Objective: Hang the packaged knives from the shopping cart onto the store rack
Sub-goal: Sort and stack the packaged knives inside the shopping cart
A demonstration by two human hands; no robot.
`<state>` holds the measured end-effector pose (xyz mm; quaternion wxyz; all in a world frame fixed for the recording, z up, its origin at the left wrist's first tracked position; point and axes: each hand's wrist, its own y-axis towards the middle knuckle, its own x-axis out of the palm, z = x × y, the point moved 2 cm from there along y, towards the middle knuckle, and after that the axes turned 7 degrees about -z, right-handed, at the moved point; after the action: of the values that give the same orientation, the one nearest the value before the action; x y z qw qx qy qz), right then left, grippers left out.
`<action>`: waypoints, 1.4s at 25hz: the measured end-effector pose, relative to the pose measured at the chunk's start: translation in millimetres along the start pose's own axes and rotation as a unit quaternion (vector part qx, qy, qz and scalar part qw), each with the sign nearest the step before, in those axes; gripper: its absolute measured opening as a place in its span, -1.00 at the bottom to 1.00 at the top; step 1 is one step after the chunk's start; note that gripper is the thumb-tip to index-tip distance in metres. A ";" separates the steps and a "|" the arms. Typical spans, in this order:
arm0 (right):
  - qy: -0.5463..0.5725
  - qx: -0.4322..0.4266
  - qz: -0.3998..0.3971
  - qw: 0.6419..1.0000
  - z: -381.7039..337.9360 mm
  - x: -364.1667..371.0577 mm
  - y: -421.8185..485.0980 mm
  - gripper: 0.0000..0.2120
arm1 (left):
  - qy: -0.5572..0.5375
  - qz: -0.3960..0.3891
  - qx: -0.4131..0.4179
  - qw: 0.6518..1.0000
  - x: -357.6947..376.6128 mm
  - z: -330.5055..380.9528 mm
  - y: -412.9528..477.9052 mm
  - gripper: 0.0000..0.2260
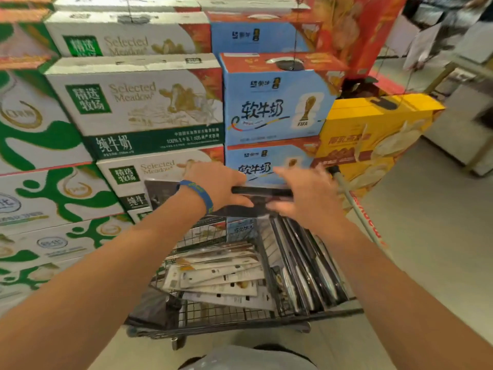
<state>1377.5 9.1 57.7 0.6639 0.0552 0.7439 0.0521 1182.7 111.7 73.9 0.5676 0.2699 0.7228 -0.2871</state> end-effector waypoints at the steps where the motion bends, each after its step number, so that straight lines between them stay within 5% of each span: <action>1: 0.031 -0.017 -0.079 0.996 12.3 4.1 -4.3 -0.54 | 0.030 -0.011 0.030 0.999 -3.1 14.2 7.7 -0.49; 4: 0.104 -0.005 -0.138 0.985 52.4 22.5 -29.2 -0.68 | 0.046 0.005 0.080 0.996 -3.0 55.8 28.4 -0.53; 7: 0.188 0.084 -0.083 0.975 88.3 46.4 -54.0 -0.68 | -0.004 0.185 0.086 0.979 12.3 87.7 37.4 -0.65; 9: 0.242 0.163 -0.096 0.952 106.4 67.0 -67.1 -0.70 | -0.039 0.252 0.022 0.967 33.2 106.0 37.2 -0.55; 13: 0.377 0.296 -0.077 0.874 120.8 106.5 -89.8 -0.71 | -0.177 0.020 -0.166 0.970 100.5 129.3 26.2 -0.26; 15: 0.403 0.334 -0.053 0.850 124.8 121.8 -100.0 -0.73 | -0.256 -0.145 -0.238 0.926 138.1 142.4 15.9 -0.19; 17: 0.360 0.361 -0.071 0.857 127.8 134.6 -106.8 -0.68 | -0.307 -0.219 -0.282 0.882 165.6 161.0 6.7 -0.16; 20: 0.262 0.355 -0.166 0.882 133.4 157.2 -107.3 -0.69 | -0.321 -0.209 -0.343 0.857 178.6 172.3 1.3 -0.20; 23: 0.206 0.369 -0.256 0.870 137.7 169.5 -99.7 -0.58 | -0.314 -0.216 -0.344 0.858 184.0 167.8 2.5 -0.21; 32: 0.113 0.306 -0.159 0.932 142.1 167.5 -107.9 -0.68 | -0.302 -0.232 -0.337 0.861 192.5 161.8 7.0 -0.20; 35: 0.129 0.300 -0.212 0.921 136.4 177.4 -104.9 -0.66 | -0.297 -0.241 -0.334 0.861 193.5 159.2 5.6 -0.19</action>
<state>1491.8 -67.2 -147.7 0.5096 0.0855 0.7985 -0.3089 1252.1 13.1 -145.9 0.7246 -0.2167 0.6150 -0.2231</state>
